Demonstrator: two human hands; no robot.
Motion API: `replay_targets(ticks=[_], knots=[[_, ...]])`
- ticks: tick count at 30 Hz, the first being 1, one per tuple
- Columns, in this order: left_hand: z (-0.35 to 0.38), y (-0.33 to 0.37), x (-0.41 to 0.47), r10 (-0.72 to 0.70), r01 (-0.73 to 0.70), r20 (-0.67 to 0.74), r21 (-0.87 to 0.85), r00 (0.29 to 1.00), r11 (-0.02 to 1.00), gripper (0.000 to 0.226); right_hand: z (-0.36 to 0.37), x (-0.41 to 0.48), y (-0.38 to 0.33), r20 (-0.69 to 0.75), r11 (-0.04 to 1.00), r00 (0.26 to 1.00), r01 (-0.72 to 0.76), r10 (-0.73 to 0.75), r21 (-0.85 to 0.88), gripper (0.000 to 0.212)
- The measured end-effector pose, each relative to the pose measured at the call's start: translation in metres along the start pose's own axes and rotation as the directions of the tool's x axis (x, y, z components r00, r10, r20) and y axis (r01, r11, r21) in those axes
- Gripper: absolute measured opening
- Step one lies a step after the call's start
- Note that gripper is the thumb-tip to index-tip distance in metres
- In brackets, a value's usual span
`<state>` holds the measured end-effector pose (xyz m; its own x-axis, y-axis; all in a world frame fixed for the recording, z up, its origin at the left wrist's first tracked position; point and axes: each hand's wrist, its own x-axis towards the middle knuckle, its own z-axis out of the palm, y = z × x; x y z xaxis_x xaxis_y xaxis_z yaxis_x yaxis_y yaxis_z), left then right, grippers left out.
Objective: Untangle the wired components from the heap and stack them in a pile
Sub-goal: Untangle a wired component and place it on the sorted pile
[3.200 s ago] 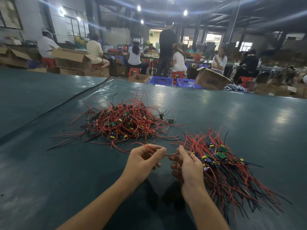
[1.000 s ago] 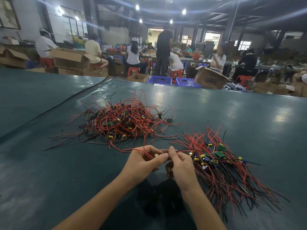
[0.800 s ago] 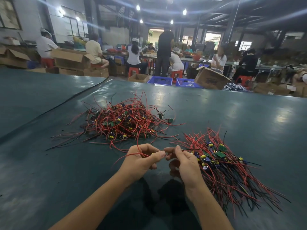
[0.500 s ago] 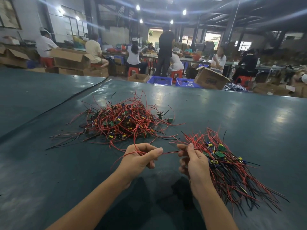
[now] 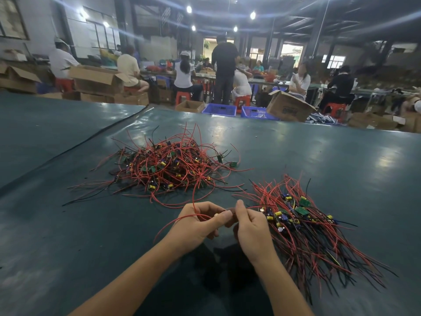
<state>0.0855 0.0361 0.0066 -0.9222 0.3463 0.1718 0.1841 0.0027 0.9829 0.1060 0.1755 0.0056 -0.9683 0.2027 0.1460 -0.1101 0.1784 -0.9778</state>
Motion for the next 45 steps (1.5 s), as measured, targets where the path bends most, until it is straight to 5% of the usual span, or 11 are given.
replay_targets(ticks=[10,14,19,26,29,31,33,35,38,41,45], knots=[[0.004,0.003,-0.001,-0.277,0.278,0.031,-0.196,0.960,0.941,0.027,-0.009,0.009,0.010,-0.253,0.988,0.967,0.002,0.037,0.153,0.050],[0.002,0.005,0.001,-0.494,0.517,0.152,-0.271,0.856,0.812,0.053,-0.012,0.009,0.011,-0.253,0.977,0.967,0.022,0.033,0.210,0.052],[-0.003,0.006,-0.002,-0.490,0.630,0.436,-0.277,0.755,0.725,0.097,-0.010,0.008,0.010,-0.252,0.979,0.968,0.055,-0.004,0.196,0.052],[0.007,0.011,-0.002,-0.281,0.256,-0.075,-0.243,0.957,0.936,0.042,-0.008,0.007,0.008,-0.238,0.979,0.971,0.058,-0.009,0.197,0.052],[0.006,0.004,-0.005,0.153,-0.061,-0.269,0.320,0.951,0.945,0.019,-0.008,0.007,0.007,-0.250,0.979,0.968,0.078,-0.029,0.188,0.051],[0.007,-0.001,-0.009,0.333,-0.162,-0.148,0.650,0.931,0.743,0.035,-0.007,0.006,0.005,-0.247,0.975,0.968,0.104,-0.054,0.196,0.051],[0.006,-0.007,-0.009,0.282,-0.154,-0.060,0.720,0.958,0.677,0.052,-0.005,0.004,0.003,-0.228,0.967,0.970,0.136,-0.086,0.216,0.051],[0.006,-0.011,-0.010,0.259,-0.173,-0.003,0.738,0.966,0.652,0.046,-0.004,0.002,0.002,-0.206,0.960,0.972,0.159,-0.112,0.230,0.052],[0.005,-0.012,-0.010,0.305,-0.238,0.040,0.725,0.952,0.646,0.022,-0.004,0.001,0.002,-0.190,0.957,0.973,0.175,-0.131,0.234,0.053],[0.007,-0.014,-0.009,0.301,-0.262,0.069,0.697,0.951,0.668,0.036,-0.005,0.001,0.001,-0.197,0.951,0.971,0.183,-0.135,0.250,0.052],[0.013,-0.011,-0.009,0.213,-0.222,0.069,0.442,0.975,0.869,0.048,-0.004,0.001,-0.001,-0.146,0.942,0.979,0.178,-0.141,0.284,0.046]])
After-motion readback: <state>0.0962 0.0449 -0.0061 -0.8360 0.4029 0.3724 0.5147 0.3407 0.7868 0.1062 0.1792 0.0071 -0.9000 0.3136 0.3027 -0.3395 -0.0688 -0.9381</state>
